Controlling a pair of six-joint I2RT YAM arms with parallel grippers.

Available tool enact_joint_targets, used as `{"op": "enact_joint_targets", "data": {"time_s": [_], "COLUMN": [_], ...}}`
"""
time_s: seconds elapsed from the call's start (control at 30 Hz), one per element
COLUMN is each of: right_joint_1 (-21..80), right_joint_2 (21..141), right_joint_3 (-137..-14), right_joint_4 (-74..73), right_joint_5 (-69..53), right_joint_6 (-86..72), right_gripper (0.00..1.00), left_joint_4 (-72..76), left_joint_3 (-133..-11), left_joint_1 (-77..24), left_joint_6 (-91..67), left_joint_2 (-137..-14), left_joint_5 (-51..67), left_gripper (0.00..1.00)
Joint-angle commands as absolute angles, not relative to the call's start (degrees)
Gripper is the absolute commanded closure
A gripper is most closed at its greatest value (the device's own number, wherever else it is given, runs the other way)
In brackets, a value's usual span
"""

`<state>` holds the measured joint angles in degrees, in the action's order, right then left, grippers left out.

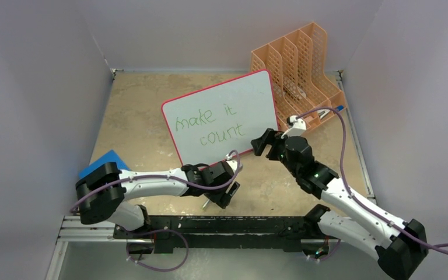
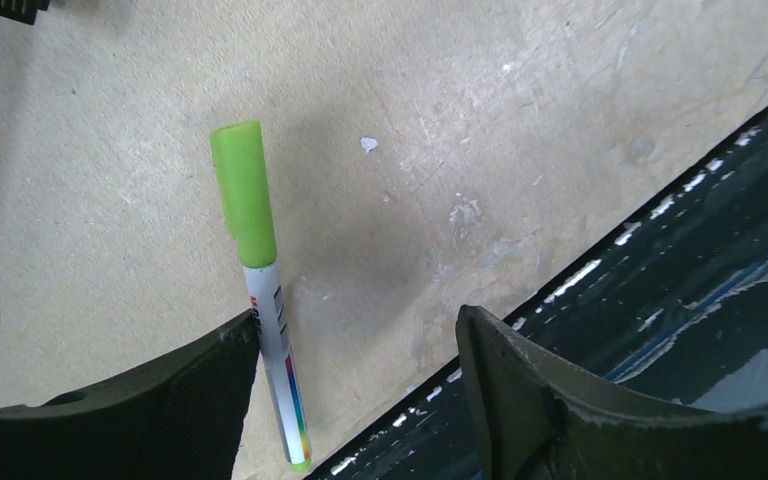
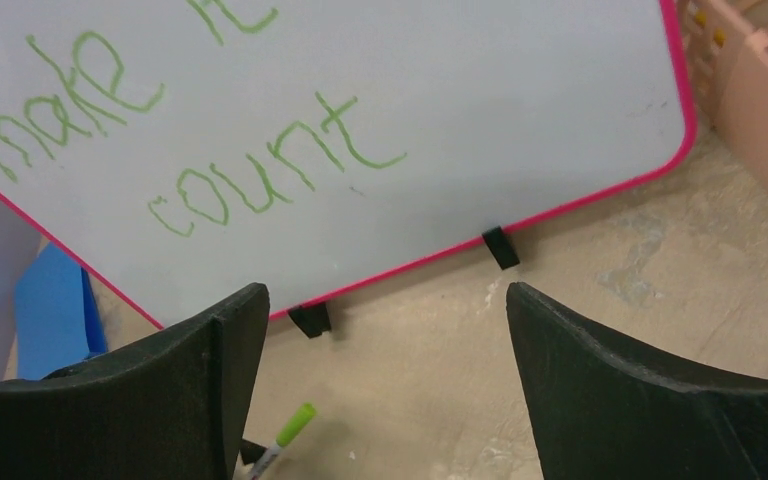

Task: Write a sentence on the whiteboard
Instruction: Pass from the left arm to the right

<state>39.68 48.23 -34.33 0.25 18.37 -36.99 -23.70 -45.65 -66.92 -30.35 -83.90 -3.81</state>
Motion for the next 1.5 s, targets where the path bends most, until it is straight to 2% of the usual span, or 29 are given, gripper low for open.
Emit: {"op": "enact_joint_targets", "data": {"time_s": [0.0, 0.23, 0.57, 0.83, 1.47], "right_joint_1": [38.8, 38.8, 38.9, 38.9, 38.9], "right_joint_2": [51.2, 57.9, 63.2, 65.3, 68.3], "right_joint_3": [-31.8, -29.2, -25.7, -23.2, -20.1], "right_joint_4": [1.6, 8.8, 19.2, 21.1, 27.4], "right_joint_5": [8.0, -3.1, -10.6, -14.0, -16.0], "right_joint_6": [-40.1, -42.4, -45.0, -46.0, -48.5], "right_gripper": [0.12, 0.16, 0.20, 0.26, 0.70], "left_joint_4": [-17.3, -10.1, -5.2, -3.8, -0.9], "left_joint_3": [-43.9, -42.2, -43.8, -46.9, -47.5], "left_joint_1": [-65.8, -65.0, -63.4, -62.4, -61.9], "left_joint_6": [-28.4, -26.3, -25.1, -25.2, -27.1], "left_joint_2": [-80.0, -76.1, -78.4, -82.3, -85.8], "left_joint_5": [-0.3, 2.5, 5.7, 6.6, 7.1], "left_gripper": [0.31, 0.31, 0.31, 0.32, 0.33]}}
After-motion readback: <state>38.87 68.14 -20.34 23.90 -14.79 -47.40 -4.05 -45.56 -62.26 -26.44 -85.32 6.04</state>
